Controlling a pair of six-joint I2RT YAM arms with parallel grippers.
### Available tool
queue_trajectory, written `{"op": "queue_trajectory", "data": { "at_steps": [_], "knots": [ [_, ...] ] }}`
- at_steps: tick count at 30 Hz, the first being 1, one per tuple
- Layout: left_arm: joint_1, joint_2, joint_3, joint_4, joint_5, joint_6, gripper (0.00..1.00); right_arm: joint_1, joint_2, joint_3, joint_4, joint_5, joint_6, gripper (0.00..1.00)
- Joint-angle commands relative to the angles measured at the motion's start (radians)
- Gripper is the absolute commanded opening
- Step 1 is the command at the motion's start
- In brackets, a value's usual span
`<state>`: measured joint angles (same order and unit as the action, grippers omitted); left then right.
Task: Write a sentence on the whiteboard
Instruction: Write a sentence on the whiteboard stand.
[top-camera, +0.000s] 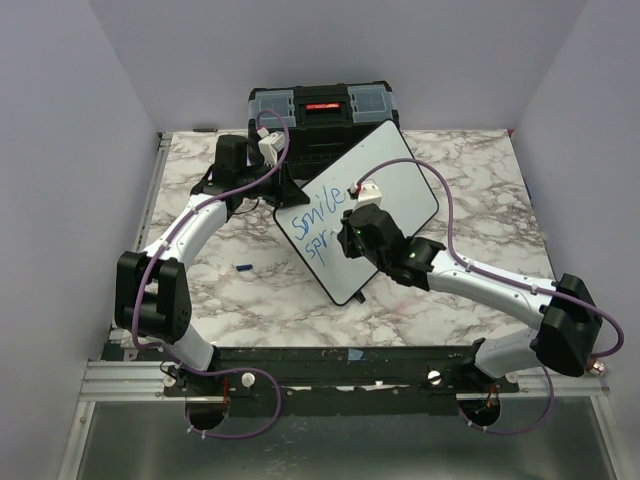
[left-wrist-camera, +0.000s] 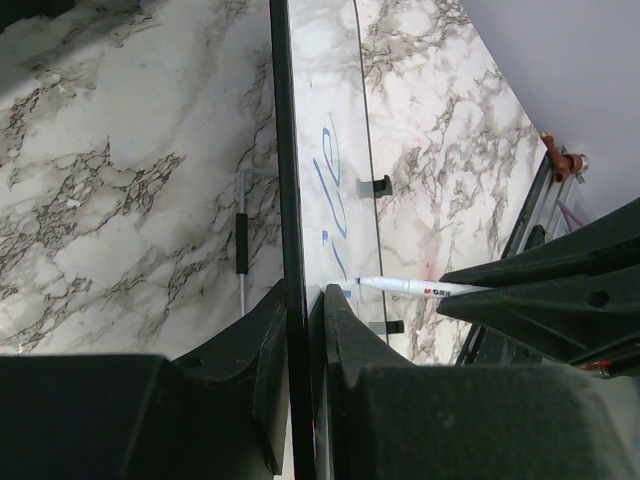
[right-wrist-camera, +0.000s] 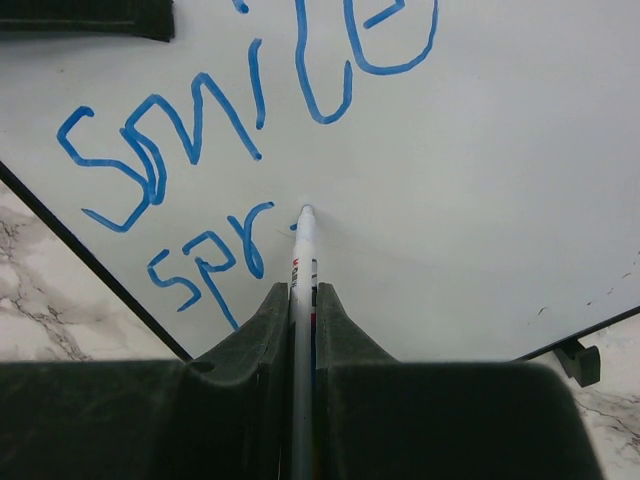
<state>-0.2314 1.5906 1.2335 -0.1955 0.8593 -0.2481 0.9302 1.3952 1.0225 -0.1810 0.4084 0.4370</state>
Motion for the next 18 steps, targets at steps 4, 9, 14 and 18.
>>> {"op": "queue_trajectory", "data": {
  "at_steps": [4,9,14,18],
  "knots": [
    [-0.011,-0.034,0.015,0.106,-0.003,0.075,0.00,-0.006,0.025,0.041,0.012,-0.005,-0.008,0.01],
    [-0.012,-0.034,0.014,0.107,-0.003,0.076,0.00,-0.007,0.034,0.037,0.013,-0.025,-0.009,0.01],
    [-0.011,-0.033,0.014,0.107,-0.002,0.075,0.00,-0.007,0.031,0.021,0.018,-0.067,0.004,0.01],
    [-0.011,-0.032,0.014,0.108,-0.002,0.075,0.00,-0.007,0.017,-0.001,0.017,-0.085,0.020,0.01]
  ]
}}
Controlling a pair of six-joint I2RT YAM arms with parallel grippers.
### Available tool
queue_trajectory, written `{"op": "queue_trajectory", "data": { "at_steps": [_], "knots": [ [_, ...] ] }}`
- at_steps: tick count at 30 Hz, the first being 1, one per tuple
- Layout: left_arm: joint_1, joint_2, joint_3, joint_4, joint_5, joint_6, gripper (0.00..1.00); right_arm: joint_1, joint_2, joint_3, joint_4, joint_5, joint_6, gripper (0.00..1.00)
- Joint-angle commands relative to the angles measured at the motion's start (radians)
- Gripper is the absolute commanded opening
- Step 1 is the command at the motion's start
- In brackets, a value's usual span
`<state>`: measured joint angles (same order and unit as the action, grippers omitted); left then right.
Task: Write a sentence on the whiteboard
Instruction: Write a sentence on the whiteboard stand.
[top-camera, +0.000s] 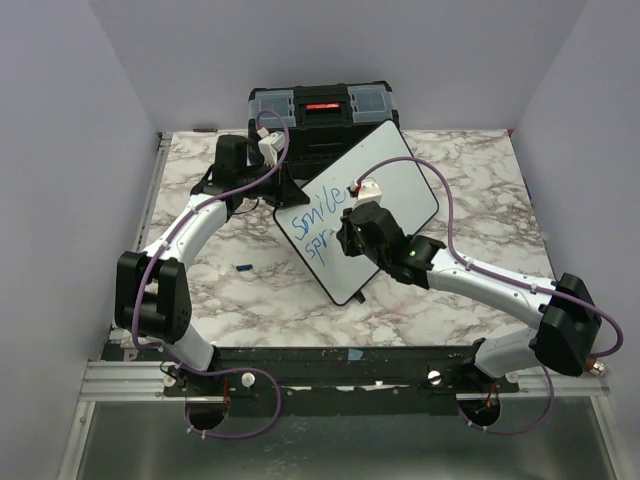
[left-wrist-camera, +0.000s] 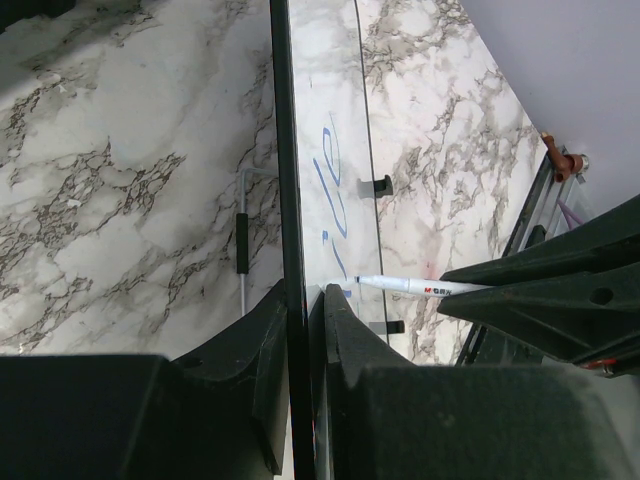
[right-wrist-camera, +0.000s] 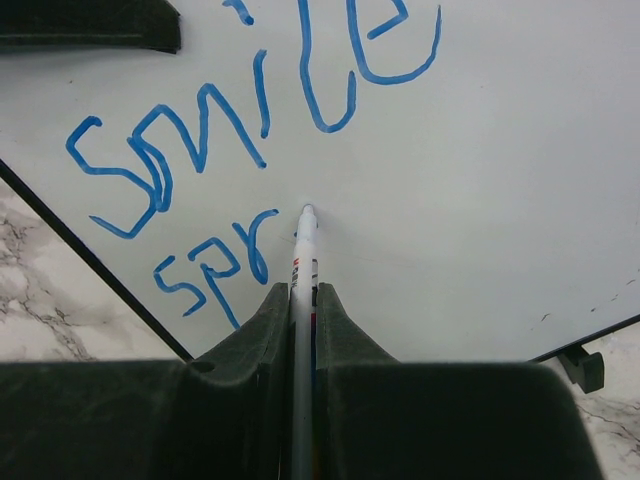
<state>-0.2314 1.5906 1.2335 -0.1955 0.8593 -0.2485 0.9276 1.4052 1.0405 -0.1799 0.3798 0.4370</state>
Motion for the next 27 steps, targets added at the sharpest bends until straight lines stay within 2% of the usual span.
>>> {"op": "queue_trajectory", "data": {
  "at_steps": [1,15,27],
  "knots": [
    [-0.011,-0.032,0.015,0.108,-0.002,0.075,0.00,-0.004,0.003,-0.024,0.015,-0.064,0.022,0.01],
    [-0.011,-0.034,0.014,0.107,-0.004,0.075,0.00,-0.004,-0.017,-0.075,0.018,-0.122,0.048,0.01],
    [-0.011,-0.037,0.012,0.105,-0.006,0.076,0.00,-0.004,-0.040,-0.103,-0.032,-0.051,0.066,0.01]
  ]
}}
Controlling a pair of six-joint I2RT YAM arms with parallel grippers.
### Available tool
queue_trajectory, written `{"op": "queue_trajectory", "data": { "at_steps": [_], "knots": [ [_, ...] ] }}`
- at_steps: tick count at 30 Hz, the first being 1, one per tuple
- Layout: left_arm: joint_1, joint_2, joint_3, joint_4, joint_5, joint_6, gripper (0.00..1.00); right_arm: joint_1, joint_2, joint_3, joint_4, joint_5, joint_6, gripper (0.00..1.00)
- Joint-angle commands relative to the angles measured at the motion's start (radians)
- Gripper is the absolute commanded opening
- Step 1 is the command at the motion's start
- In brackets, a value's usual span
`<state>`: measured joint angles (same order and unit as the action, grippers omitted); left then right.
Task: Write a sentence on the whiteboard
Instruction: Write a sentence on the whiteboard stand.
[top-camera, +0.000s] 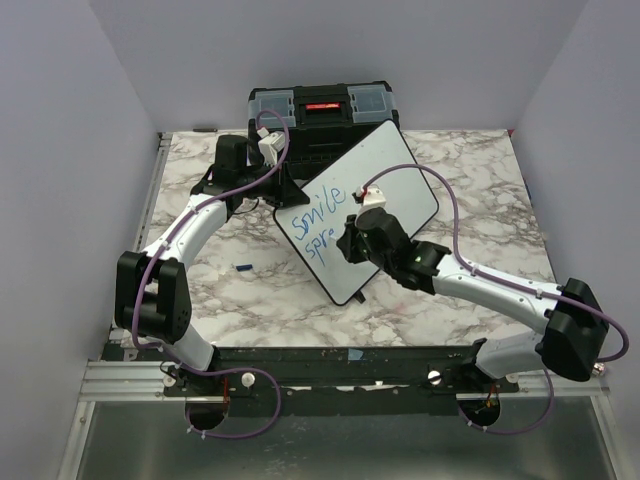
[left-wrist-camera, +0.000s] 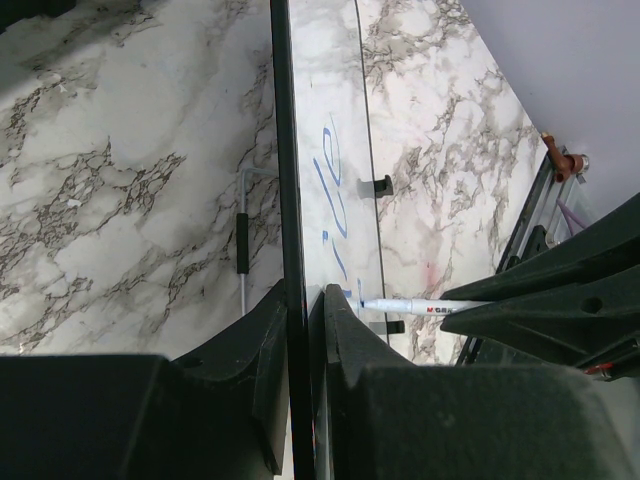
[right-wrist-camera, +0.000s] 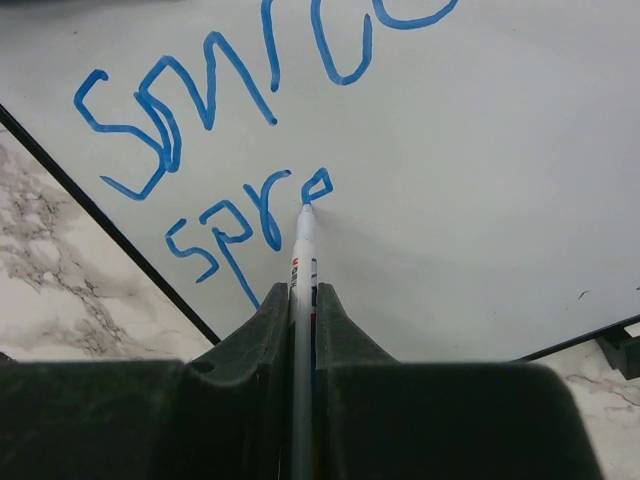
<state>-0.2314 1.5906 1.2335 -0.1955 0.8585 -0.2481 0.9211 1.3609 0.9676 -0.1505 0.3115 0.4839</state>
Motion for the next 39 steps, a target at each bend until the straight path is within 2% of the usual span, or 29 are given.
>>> {"op": "queue_trajectory", "data": {
  "at_steps": [1,9,19,32,39],
  "knots": [
    [-0.011,-0.037,0.012,0.105,-0.005,0.076,0.00,0.002,0.003,-0.030,-0.066,0.025,0.021,0.01],
    [-0.011,-0.041,0.011,0.103,-0.004,0.076,0.00,0.003,0.018,0.007,-0.109,0.108,0.012,0.01],
    [-0.011,-0.044,0.009,0.103,-0.004,0.076,0.00,-0.006,0.005,0.127,-0.118,0.169,-0.109,0.01],
    [-0.011,-0.037,0.010,0.106,-0.007,0.078,0.00,-0.171,-0.037,0.048,-0.024,-0.138,-0.108,0.01],
    [-0.011,-0.035,0.012,0.105,-0.008,0.079,0.00,-0.209,-0.036,0.017,-0.004,-0.222,-0.108,0.01]
  ]
}}
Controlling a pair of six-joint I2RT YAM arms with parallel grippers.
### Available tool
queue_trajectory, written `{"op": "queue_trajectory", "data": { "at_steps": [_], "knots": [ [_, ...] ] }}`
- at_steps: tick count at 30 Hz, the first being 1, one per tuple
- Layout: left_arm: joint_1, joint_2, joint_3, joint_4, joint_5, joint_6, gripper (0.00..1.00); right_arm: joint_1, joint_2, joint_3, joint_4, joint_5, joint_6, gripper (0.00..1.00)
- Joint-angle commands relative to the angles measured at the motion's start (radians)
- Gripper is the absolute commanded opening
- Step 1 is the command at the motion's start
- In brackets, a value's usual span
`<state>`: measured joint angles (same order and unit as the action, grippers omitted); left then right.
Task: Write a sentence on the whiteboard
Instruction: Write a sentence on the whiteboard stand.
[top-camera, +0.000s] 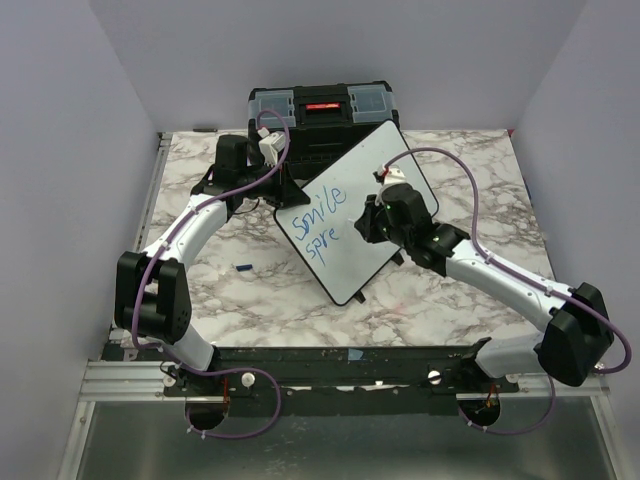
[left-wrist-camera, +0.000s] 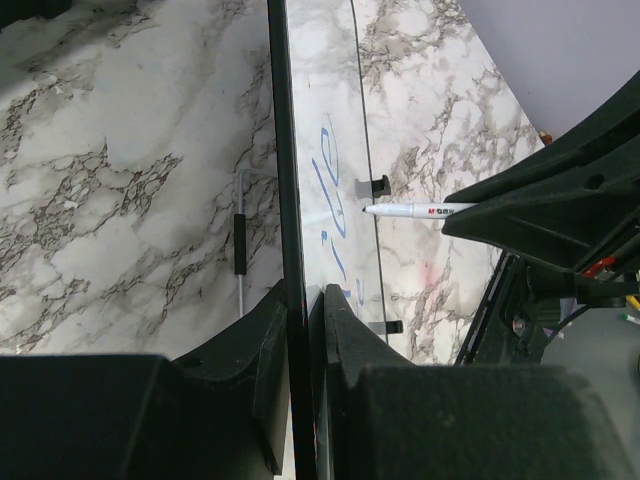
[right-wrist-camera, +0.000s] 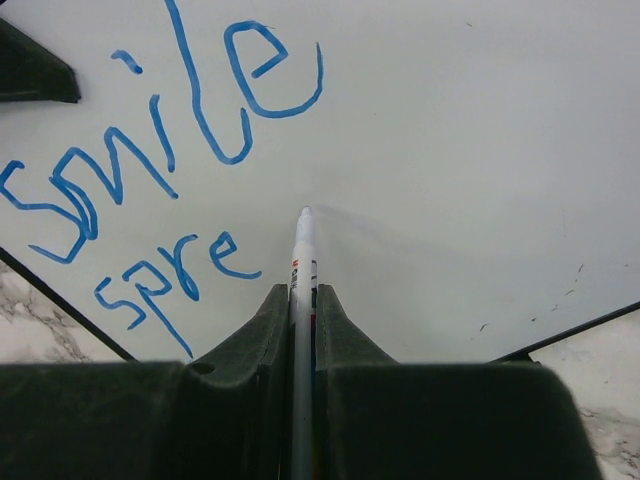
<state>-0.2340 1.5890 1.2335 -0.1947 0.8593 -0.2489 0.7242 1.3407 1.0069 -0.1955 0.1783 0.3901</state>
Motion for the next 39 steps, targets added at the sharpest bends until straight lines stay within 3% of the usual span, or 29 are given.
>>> {"op": "queue_trajectory", "data": {
  "at_steps": [1,39],
  "knots": [
    [-0.008,-0.033,0.011,0.104,-0.009,0.080,0.00,-0.015,-0.012,-0.025,0.043,-0.100,-0.015,0.01],
    [-0.010,-0.054,-0.005,0.107,-0.010,0.078,0.00,-0.052,-0.027,-0.081,0.105,-0.205,-0.022,0.01]
  ]
}}
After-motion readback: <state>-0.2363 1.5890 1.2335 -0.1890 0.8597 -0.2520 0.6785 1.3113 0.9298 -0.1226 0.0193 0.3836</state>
